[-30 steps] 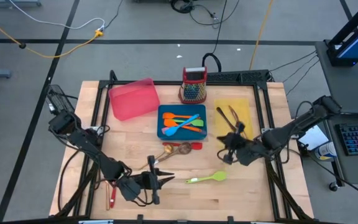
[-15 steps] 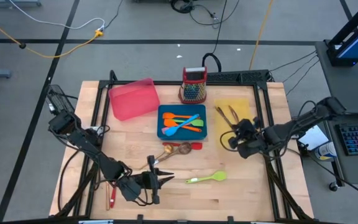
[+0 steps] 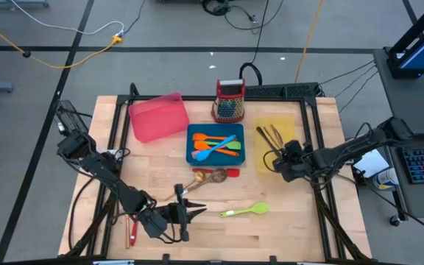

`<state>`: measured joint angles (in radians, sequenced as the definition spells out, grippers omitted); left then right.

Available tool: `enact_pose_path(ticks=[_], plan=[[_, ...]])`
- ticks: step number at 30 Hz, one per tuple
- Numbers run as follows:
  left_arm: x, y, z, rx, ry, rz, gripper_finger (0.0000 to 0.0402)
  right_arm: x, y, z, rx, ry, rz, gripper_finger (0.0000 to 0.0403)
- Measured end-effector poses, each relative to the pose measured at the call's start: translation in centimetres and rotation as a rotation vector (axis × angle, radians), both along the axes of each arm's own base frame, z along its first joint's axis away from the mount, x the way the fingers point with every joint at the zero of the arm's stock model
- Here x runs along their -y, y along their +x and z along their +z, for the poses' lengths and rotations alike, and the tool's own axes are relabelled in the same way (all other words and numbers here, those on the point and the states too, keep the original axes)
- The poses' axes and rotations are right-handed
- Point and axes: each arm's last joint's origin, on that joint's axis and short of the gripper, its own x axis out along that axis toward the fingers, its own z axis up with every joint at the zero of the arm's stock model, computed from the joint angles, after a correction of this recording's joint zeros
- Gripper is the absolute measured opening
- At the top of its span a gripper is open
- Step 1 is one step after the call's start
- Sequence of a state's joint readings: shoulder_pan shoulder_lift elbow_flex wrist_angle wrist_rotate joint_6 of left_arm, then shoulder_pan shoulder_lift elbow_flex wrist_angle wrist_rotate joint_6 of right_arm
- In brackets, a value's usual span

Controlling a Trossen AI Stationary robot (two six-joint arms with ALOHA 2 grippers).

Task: Pick & Place Kitchen Items
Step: Put the gold table knife into the yellow bin

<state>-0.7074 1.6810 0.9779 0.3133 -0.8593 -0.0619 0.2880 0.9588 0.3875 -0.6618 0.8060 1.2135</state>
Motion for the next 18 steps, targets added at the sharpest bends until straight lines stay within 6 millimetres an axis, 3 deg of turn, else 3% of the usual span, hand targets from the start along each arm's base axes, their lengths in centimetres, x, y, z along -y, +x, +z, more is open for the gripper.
enact_pose_path(ticks=[10, 18], plan=[[0.0, 0.0, 0.0, 0.003, 0.005, 0.013, 0.0051, 0.7, 0.2, -2.1, 0.063, -0.024, 0.040, 0.0025], [-0.1, 0.0, -0.1, -0.003, 0.015, 0.023, 0.0051, 0.8, 0.4, -2.0, 0.048, -0.048, 0.077, 0.0063]])
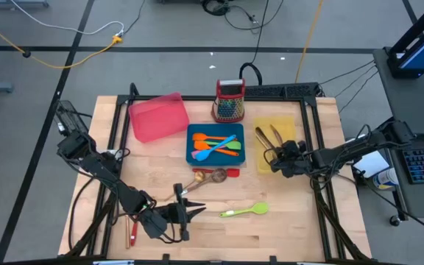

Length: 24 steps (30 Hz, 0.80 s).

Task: Pick & Place Kitchen Items
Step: Put the gold table knife into the yellow bin

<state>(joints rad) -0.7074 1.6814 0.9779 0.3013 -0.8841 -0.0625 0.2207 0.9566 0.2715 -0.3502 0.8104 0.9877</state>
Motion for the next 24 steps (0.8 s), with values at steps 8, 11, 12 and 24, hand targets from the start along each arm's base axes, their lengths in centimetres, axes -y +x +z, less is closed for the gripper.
enact_pose_path(ticks=[8, 11, 12, 24], plan=[[-0.5, -0.4, -1.1, -0.083, 0.003, 0.047, 0.0052, -0.1, 0.3, 0.7, 0.032, -0.027, 0.067, 0.0128], [-1.0, -0.4, -1.6, -0.118, -0.016, 0.071, 0.0055, -0.1, 0.4, 1.1, 0.049, -0.048, 0.104, 0.0148], [-1.1, -0.4, -1.7, -0.125, -0.022, 0.081, 0.0060, -0.1, 0.5, 1.3, 0.056, -0.058, 0.119, 0.0153], [-2.5, 0.2, -2.1, -0.133, -0.133, 0.180, 0.0165, -0.5, 2.4, 5.5, 0.304, -0.272, 0.283, 0.0183]])
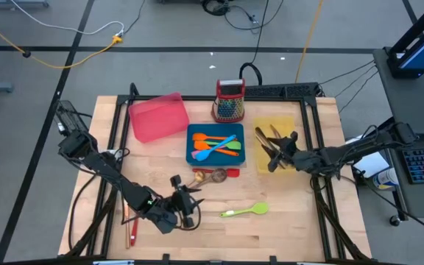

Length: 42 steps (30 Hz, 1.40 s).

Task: Pick & Place Kitchen Items
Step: Put the gold table knife into the yellow bin

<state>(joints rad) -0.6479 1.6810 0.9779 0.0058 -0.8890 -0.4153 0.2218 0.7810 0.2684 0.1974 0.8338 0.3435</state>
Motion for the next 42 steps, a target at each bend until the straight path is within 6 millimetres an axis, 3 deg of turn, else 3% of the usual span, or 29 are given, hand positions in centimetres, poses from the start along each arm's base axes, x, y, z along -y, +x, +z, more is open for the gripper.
enact_pose_path(ticks=[5, 9, 16, 23, 28, 42], plan=[[-0.4, -0.7, -0.1, -0.006, -0.134, 0.080, 0.0164, -0.3, 0.5, 1.3, 0.094, -0.037, 0.075, 0.0181], [-0.9, -1.4, -0.3, -0.121, -0.332, 0.075, 0.0155, -0.5, 0.6, 1.7, 0.127, -0.025, 0.132, 0.0181], [-1.1, -3.3, -1.7, -0.506, -0.621, 0.080, 0.0152, -0.5, 0.7, 1.7, 0.127, -0.024, 0.131, 0.0180], [-1.0, -5.9, -2.6, -0.841, -0.836, 0.307, 0.0152, -0.5, 0.7, 1.7, 0.127, -0.024, 0.131, 0.0180], [0.4, -7.7, -2.6, -0.970, -0.968, 0.451, 0.0152, -0.5, 0.7, 1.7, 0.127, -0.024, 0.132, 0.0180], [5.2, -13.4, -2.5, -1.067, -1.102, 0.776, 0.0152, -0.5, 0.7, 1.7, 0.128, -0.023, 0.132, 0.0180]])
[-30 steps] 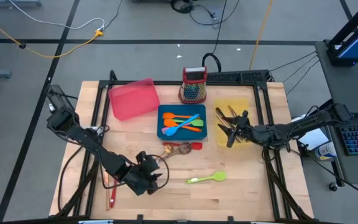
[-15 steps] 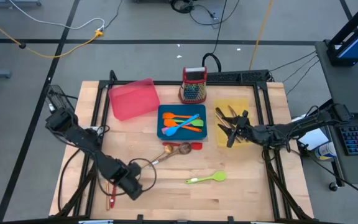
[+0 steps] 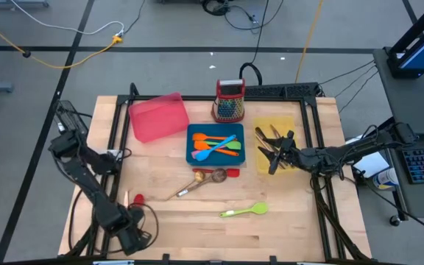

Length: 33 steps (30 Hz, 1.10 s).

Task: Pick & Place Kitchen Items
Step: Put the gold table knife into the yellow bin

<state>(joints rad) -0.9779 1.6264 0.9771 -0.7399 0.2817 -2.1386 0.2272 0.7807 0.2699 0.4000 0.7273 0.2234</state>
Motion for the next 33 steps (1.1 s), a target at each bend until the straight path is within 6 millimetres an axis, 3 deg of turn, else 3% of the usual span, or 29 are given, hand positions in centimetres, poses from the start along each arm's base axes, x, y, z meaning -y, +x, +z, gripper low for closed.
enact_pose_path(ticks=[10, 25, 33], plan=[[0.3, -2.2, -0.1, -0.029, 0.137, 0.101, 0.0152, 0.0, 0.0, 0.0, 0.014, 0.026, -0.004, 0.0177], [-0.6, -1.7, -0.3, -0.022, 0.195, 0.060, 0.0152, 0.0, 0.0, 0.0, 0.029, 0.052, -0.009, 0.0172], [-2.9, -1.0, -0.3, -0.085, 0.309, -0.043, 0.0152, 0.0, 0.0, 0.0, 0.027, 0.055, 0.006, 0.0171]])
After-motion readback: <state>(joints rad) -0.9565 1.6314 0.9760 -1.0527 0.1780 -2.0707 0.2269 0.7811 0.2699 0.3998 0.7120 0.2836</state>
